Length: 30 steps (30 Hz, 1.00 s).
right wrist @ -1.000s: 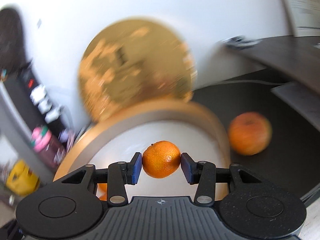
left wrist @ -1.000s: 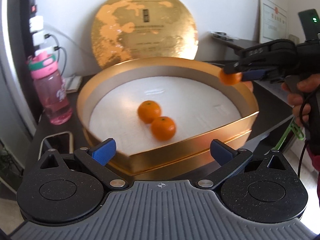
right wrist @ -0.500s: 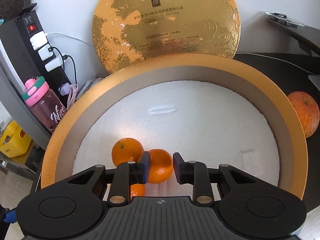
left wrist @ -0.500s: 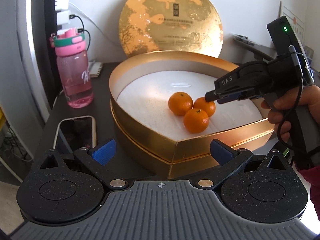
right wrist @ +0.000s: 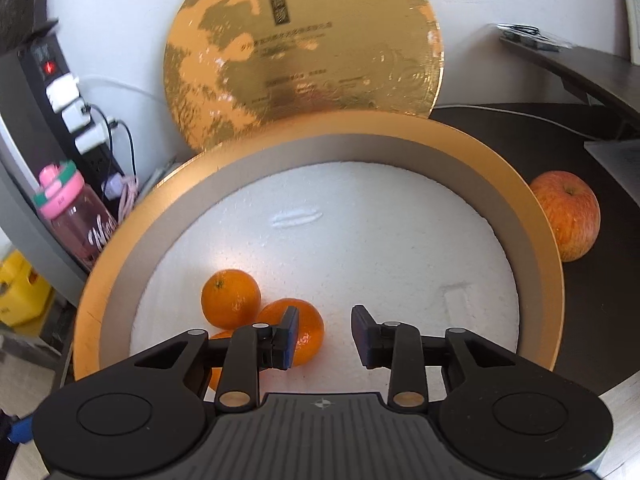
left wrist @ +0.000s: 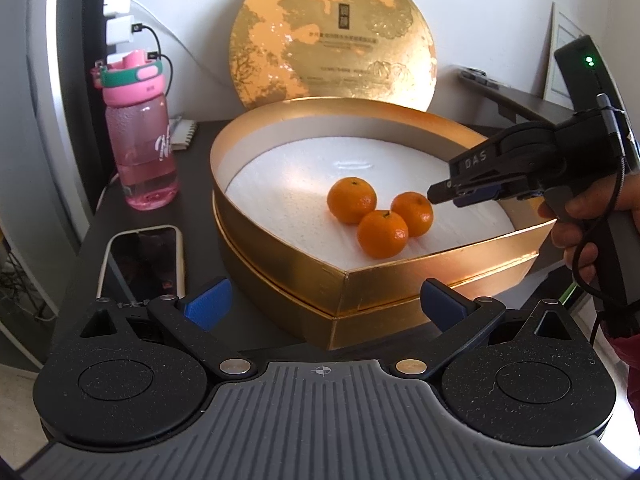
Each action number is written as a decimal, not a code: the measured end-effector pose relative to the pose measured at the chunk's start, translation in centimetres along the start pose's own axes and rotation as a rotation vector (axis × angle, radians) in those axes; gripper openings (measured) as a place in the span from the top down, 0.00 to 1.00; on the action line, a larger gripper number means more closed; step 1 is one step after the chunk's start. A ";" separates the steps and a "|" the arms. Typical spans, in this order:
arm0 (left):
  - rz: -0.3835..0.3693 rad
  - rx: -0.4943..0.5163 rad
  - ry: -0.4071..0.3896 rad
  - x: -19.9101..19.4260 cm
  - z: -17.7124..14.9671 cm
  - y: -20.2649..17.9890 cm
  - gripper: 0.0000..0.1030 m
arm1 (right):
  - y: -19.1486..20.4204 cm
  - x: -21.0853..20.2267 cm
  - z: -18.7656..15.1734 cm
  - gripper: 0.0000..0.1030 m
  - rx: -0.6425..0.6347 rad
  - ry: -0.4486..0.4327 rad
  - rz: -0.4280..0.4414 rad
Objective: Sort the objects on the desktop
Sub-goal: 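Place the mandarin next to the other two on the foam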
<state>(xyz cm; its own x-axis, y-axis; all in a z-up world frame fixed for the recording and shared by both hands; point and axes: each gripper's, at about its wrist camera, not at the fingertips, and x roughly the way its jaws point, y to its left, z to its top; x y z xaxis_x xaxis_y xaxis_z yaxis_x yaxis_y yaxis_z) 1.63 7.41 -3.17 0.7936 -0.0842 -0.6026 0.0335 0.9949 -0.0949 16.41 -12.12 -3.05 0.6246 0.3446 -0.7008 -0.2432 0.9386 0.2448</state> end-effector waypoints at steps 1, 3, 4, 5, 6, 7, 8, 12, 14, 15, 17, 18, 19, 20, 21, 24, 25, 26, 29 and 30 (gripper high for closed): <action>-0.001 0.002 -0.001 -0.1 0.0 -0.1 0.00 | -0.1 0.1 0.0 0.66 0.005 0.001 0.004; 0.000 0.007 -0.004 -0.2 0.0 -0.3 0.00 | 0.0 0.5 0.0 0.64 0.004 0.008 0.018; 0.001 0.010 -0.005 -0.3 0.0 -0.4 0.00 | 0.1 0.8 0.0 0.63 0.003 0.012 0.025; 0.003 0.014 -0.006 -0.4 0.0 -0.5 0.00 | 0.3 1.1 0.1 0.62 0.001 0.016 0.032; 0.005 0.017 -0.007 -0.5 0.0 -0.6 0.00 | 0.5 1.5 0.1 0.62 0.000 0.020 0.040; 0.008 0.020 -0.009 -0.6 0.0 -0.7 0.00 | 0.7 1.7 0.2 0.62 -0.003 0.023 0.045; 0.010 0.023 -0.010 -0.7 -0.1 -0.8 0.00 | 0.9 1.9 0.4 0.62 -0.009 0.023 0.047; 0.016 0.026 -0.009 -0.8 -0.1 -1.0 0.00 | 1.6 2.3 0.7 0.61 -0.018 0.035 0.076; 0.016 0.026 -0.009 -0.8 -0.2 -1.0 0.00 | 1.8 2.5 0.6 0.59 -0.021 0.038 0.083; 0.016 0.026 -0.008 -0.8 -0.2 -1.0 0.00 | 2.0 2.5 0.6 0.57 -0.024 0.039 0.082; 0.015 0.027 -0.007 -0.8 -0.2 -1.0 0.00 | 2.1 2.8 0.4 0.57 -0.038 0.041 0.065; 0.015 0.027 -0.007 -0.8 -0.2 -1.1 0.00 | 2.2 2.9 0.4 0.57 -0.042 0.043 0.062; 0.015 0.027 -0.007 -0.8 -0.2 -1.1 0.00 | 2.1 3.0 0.4 0.57 -0.040 0.047 0.065; 0.015 0.027 -0.006 -0.8 -0.2 -1.1 0.00 | 2.0 3.1 0.4 0.57 -0.038 0.053 0.069; 0.015 0.028 -0.006 -0.8 -0.2 -1.1 0.00 | 2.0 3.2 0.4 0.57 -0.039 0.055 0.069; 0.015 0.029 -0.006 -0.9 -0.2 -1.1 0.00 | 2.2 3.3 0.3 0.57 -0.053 0.054 0.063; 0.015 0.030 -0.007 -0.9 -0.2 -1.1 0.00 | 2.3 3.3 0.3 0.57 -0.061 0.052 0.060; 0.015 0.030 -0.007 -0.9 -0.2 -1.1 0.00 | 2.4 3.3 0.3 0.58 -0.065 0.050 0.058; 0.016 0.032 -0.010 -1.0 -0.2 -1.0 0.00 | 1.9 3.0 0.4 0.59 -0.042 0.049 0.063; 0.018 0.033 -0.011 -1.1 -0.2 -1.0 0.00 | 1.8 2.9 0.3 0.59 -0.036 0.050 0.062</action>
<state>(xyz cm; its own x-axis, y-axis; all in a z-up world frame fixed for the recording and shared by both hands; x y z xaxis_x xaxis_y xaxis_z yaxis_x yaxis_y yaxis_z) 0.62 6.48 -2.61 0.8007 -0.0662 -0.5954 0.0393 0.9975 -0.0581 18.04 -9.44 -4.42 0.5701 0.4003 -0.7175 -0.3077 0.9137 0.2653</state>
